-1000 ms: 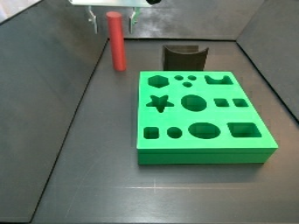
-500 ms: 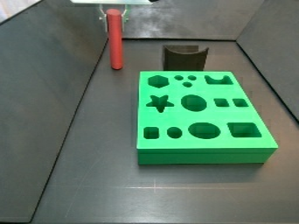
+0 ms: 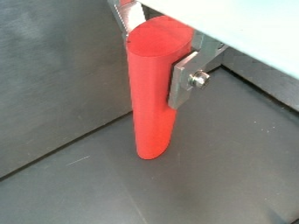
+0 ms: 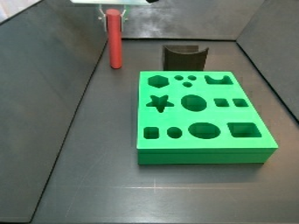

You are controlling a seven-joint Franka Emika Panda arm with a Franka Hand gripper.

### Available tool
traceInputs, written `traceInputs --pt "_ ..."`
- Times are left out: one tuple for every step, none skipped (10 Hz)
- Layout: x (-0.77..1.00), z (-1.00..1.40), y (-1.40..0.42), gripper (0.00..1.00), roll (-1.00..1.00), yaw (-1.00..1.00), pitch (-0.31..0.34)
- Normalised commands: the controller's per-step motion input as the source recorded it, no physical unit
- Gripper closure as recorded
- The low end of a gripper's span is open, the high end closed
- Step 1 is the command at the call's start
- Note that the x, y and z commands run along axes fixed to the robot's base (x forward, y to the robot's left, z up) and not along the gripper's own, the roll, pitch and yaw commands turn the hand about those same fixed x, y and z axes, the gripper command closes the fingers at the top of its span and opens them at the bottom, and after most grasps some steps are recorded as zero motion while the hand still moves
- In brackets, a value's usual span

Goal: Pick up the oval object. Move up. Move to above the board. Insert the oval object.
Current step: Pick up the oval object, then move up, then move to above the board.

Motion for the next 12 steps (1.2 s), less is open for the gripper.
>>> traceInputs --pt "0.00 0.00 0.00 1.00 0.00 0.00 0.000" --pt "0.00 0.83 0.00 1.00 0.00 0.00 0.000" --pt "-0.02 0.78 -0.01 1.00 -0.01 -0.01 0.023" --pt "-0.02 0.65 -0.02 1.00 -0.03 -0.01 0.035" --pt "-0.01 0.51 -0.01 1.00 -0.05 0.00 0.035" --pt "0.00 0.37 -0.01 1.00 -0.07 0.00 0.040" --pt "0.00 0.22 -0.01 1.00 -0.09 -0.01 0.049" --pt "0.12 1.00 0.31 1.00 -0.10 0.02 0.144" --pt "0.12 1.00 0.31 1.00 -0.11 0.02 0.161" --pt "0.11 1.00 0.29 1.00 -0.11 0.01 0.157" --pt "0.10 1.00 0.25 1.00 -0.10 0.00 0.114" --pt "0.07 1.00 0.23 1.00 -0.09 -0.01 0.067"
